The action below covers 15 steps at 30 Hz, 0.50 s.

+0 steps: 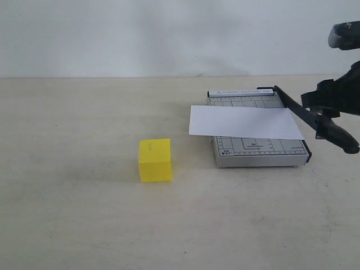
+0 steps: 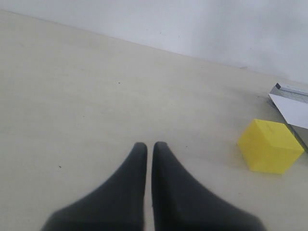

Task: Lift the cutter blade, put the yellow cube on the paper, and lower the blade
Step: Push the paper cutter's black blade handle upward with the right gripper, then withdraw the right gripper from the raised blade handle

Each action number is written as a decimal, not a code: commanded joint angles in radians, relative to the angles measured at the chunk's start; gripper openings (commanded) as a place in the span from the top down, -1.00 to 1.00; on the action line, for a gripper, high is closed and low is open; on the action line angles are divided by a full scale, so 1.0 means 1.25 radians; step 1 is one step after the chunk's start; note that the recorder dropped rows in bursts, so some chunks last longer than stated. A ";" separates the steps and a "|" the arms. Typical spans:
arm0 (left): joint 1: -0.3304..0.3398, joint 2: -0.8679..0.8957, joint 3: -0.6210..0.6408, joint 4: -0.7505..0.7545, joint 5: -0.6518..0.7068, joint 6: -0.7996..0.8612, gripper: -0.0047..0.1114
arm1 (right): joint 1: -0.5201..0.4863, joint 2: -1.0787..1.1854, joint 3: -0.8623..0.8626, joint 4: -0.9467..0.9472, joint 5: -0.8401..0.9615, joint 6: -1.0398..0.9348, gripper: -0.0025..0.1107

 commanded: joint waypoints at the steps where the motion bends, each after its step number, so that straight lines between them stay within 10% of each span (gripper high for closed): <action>1: 0.003 -0.002 -0.002 0.000 -0.007 -0.005 0.84 | 0.001 -0.005 -0.003 0.001 -0.030 -0.014 -0.09; 10: 0.003 -0.002 -0.002 0.000 -0.007 -0.005 0.84 | 0.001 -0.094 0.002 0.001 -0.087 -0.021 -0.06; 15: 0.003 -0.002 -0.002 0.000 -0.007 -0.005 0.84 | 0.013 -0.263 0.064 0.001 -0.096 -0.026 0.34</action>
